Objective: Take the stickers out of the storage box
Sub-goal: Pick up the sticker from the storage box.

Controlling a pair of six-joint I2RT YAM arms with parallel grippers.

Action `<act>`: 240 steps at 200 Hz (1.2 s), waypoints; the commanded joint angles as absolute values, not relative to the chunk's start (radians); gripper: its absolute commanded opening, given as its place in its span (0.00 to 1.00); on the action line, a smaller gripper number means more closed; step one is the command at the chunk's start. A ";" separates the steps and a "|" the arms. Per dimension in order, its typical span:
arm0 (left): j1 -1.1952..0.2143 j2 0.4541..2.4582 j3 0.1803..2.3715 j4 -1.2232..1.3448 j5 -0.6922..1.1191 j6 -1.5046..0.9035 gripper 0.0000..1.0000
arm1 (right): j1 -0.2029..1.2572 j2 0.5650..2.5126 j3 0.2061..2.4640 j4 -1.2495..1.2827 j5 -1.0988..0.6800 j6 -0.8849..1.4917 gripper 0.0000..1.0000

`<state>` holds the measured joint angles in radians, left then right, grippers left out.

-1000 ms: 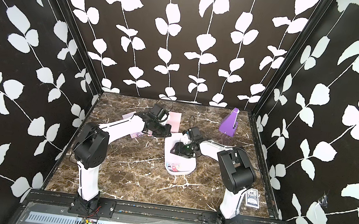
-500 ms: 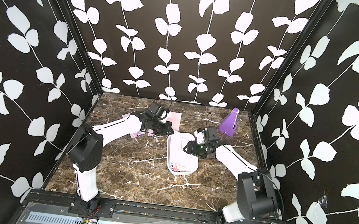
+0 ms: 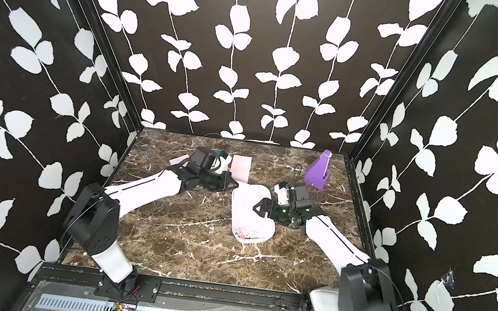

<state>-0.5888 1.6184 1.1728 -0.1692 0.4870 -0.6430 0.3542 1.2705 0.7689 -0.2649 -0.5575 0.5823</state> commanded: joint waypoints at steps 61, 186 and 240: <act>-0.555 1.417 1.063 0.087 0.713 -0.733 0.00 | 0.350 1.206 0.618 0.274 -0.803 0.904 0.99; -0.523 1.339 0.929 0.048 0.624 -0.740 0.01 | 0.468 1.192 0.655 0.120 -0.806 0.816 0.04; -0.510 1.406 0.897 0.054 0.626 -0.760 0.30 | 0.463 1.175 0.664 0.104 -0.798 0.816 0.00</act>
